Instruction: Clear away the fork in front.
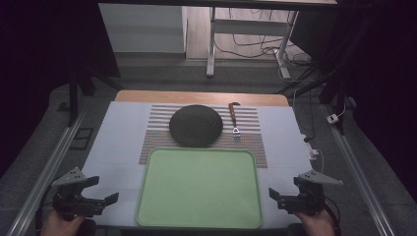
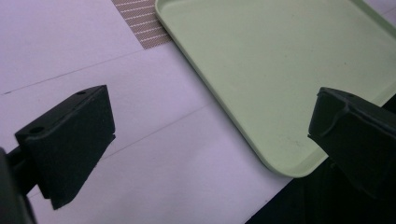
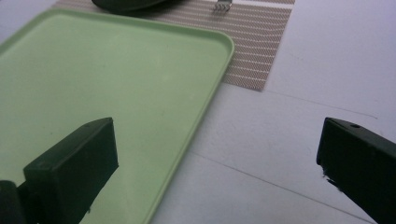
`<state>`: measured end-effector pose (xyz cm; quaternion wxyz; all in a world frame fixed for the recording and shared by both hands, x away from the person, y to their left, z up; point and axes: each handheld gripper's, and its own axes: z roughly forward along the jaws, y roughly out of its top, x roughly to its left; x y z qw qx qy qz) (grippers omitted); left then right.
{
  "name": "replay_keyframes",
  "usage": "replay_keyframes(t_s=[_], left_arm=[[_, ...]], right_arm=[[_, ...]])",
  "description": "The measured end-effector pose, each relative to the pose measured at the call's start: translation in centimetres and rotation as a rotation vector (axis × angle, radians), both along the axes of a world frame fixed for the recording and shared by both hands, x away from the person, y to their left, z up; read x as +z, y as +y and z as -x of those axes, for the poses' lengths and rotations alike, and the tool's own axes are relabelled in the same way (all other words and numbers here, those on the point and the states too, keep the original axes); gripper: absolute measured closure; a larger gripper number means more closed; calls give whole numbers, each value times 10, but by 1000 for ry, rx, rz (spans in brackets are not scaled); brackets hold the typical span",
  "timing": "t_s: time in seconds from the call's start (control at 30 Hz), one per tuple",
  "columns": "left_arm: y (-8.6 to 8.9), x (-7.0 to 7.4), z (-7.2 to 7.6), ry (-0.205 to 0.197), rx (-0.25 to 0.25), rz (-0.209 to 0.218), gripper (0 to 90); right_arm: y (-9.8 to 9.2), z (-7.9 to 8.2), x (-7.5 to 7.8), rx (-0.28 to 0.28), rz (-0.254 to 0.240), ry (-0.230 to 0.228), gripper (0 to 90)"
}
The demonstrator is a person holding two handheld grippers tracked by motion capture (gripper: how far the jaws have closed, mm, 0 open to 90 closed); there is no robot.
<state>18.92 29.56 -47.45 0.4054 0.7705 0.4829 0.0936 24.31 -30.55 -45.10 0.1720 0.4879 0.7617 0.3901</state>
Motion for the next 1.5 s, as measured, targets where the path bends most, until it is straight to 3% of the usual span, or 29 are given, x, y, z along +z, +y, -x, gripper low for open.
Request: replay_keyframes(t_s=[0.17,0.33,0.5,0.67,0.97,1.27,1.33,1.4,1.5], left_arm=[[-1,0,0,-3,-5,-5,4],[-2,1,0,-6,-29,-11,6],[-2,1,1,1,-44,10,2],[-4,1,1,5,-61,-3,2],[-3,1,2,6,-56,9,1],[-3,1,3,-9,-57,4,3],[-4,1,3,-5,-62,6,4],[-4,1,3,-6,-62,3,4],[-5,1,3,-2,-65,-1,5]], right_arm=[[2,0,0,14,23,13,0],[3,1,0,17,23,12,0],[2,1,0,39,18,15,0],[2,1,0,40,10,24,0],[5,1,0,51,29,32,0],[9,-1,7,74,44,-24,0],[10,-2,7,95,25,-34,0],[11,-4,8,132,-7,-23,0],[14,-6,7,146,0,-21,0]])
